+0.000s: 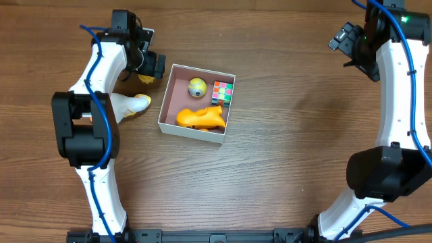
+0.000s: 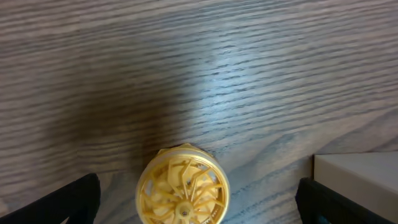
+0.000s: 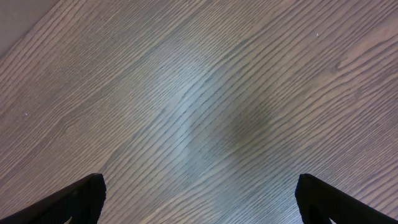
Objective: Pack container
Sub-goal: 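Lower the left gripper and grasp the yellow round toy, then carry the yellow toy with the left gripper over the box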
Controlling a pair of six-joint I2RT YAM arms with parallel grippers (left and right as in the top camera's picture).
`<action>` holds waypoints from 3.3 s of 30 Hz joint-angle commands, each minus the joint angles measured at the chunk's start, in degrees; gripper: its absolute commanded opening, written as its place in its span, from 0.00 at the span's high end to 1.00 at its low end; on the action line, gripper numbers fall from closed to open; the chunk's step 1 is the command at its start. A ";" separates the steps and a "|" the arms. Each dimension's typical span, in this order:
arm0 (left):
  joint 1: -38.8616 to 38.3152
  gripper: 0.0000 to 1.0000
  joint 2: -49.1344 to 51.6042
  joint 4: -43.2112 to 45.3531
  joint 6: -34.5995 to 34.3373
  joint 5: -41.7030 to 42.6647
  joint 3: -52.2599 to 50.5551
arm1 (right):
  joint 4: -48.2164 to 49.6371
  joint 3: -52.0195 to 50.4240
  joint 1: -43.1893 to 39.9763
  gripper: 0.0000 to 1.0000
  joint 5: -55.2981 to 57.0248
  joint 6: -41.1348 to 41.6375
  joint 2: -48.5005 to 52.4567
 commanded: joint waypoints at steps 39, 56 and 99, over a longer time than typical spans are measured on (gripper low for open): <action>-0.39 0.48 5.70 1.49 -4.48 -3.21 0.90 | 0.28 0.09 0.13 0.00 0.17 0.26 -0.85; -0.39 0.55 5.66 -9.99 -5.31 -4.66 15.85 | 0.26 0.09 0.13 0.00 0.15 0.26 -0.85; -19.87 0.67 5.70 -39.93 -5.73 -4.68 28.33 | 0.26 0.09 0.13 0.00 0.17 0.26 -0.85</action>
